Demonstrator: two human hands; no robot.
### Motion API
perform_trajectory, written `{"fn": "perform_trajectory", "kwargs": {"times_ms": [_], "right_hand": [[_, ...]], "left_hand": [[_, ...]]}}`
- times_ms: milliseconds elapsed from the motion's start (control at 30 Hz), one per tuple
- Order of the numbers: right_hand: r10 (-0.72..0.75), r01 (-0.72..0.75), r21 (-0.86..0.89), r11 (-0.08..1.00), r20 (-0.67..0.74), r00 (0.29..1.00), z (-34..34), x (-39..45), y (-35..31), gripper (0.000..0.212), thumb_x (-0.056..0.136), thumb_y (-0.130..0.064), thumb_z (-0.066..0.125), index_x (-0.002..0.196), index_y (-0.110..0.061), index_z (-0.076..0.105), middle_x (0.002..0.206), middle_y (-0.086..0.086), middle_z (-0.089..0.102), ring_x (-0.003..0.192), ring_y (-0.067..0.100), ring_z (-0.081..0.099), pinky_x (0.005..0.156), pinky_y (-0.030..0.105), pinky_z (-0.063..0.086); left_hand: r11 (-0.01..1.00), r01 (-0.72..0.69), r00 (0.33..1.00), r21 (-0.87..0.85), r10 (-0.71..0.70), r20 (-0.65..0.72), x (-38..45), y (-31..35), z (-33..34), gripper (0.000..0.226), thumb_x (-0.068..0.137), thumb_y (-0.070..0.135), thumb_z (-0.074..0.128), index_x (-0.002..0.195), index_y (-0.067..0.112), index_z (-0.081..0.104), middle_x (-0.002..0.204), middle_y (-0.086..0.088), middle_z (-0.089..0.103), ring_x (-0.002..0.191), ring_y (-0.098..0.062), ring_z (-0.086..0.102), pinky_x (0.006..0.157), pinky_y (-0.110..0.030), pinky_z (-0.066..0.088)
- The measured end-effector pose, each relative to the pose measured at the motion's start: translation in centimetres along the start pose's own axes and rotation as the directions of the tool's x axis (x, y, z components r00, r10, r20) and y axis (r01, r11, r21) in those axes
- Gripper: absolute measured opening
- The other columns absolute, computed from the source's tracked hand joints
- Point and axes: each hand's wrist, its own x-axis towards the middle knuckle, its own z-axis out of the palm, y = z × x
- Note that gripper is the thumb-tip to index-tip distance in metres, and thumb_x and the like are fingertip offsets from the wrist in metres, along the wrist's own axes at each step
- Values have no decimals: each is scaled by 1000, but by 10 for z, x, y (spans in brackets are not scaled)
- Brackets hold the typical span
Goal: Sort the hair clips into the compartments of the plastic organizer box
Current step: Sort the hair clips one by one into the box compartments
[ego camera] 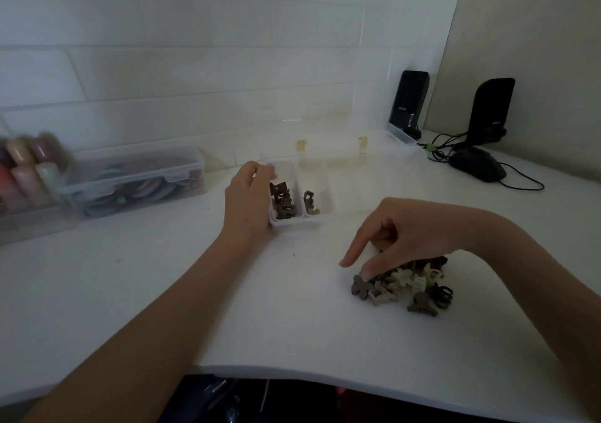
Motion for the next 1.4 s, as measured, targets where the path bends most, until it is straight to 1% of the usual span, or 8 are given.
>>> {"fn": "perform_trajectory", "kwargs": {"times_ms": [133,433,533,667,900,1033,1233,1400], "right_hand": [[16,-15,-49,999,3,1000,3,3,-2,11,78,-35,71,84,-28,76,45,-3,40,44,9,30,47,16,26],[-117,96,-98,991,-237,964,3,7,-3,8,80,-30,69,77,-24,73,43,-7,39,42,9,30,48,16,28],[-185,166,-82,983,-491,851,1,5,-6,9,80,-27,69,79,-19,73,42,-7,41,39,7,27,45,12,26],[-187,175,-97,980,-751,633,2,7,-10,10,80,-26,69,78,-17,74,43,-1,40,41,8,27,44,11,25],[-288,-270,-426,863,-856,428,15,17,-12,14,81,-39,64,71,-33,71,44,-19,36,45,1,34,43,16,27],[-408,-376,-608,699,-772,488,16,25,-11,20,82,-32,65,65,-23,71,48,-4,60,47,17,55,42,20,39],[-275,-542,-702,462,-694,665,17,42,-26,43,38,-10,84,40,-23,44,35,-3,28,42,16,20,52,21,19],[-182,-542,-697,469,-677,713,20,46,-23,16,89,-19,57,75,-26,62,56,-7,37,60,16,39,65,28,24]], "left_hand": [[995,61,998,-81,-62,-15,1,-1,1,39,77,38,40,81,3,58,63,6,47,51,5,45,57,-15,37],[998,-16,998,-58,19,53,-4,3,2,39,80,31,43,85,-5,55,67,4,46,50,3,43,48,-6,33],[996,-91,983,0,90,160,-10,2,2,6,90,3,54,95,5,54,73,11,47,58,17,50,55,2,38],[988,-148,966,-41,153,210,-17,4,3,30,91,0,52,85,29,48,77,13,48,60,21,51,57,3,39],[974,-157,968,-163,185,169,-23,16,9,16,84,25,44,69,20,43,56,15,47,52,-1,41,48,-10,32],[957,-255,942,-137,278,187,-26,19,10,28,80,37,39,76,11,46,64,9,47,55,2,47,50,-7,33],[967,-183,959,-176,215,186,-26,20,10,21,90,19,44,70,21,47,63,6,47,53,4,48,50,-5,34],[969,-180,961,-168,210,183,-28,23,8,26,93,14,43,69,24,45,64,7,47,53,6,48,50,-4,35]]}}
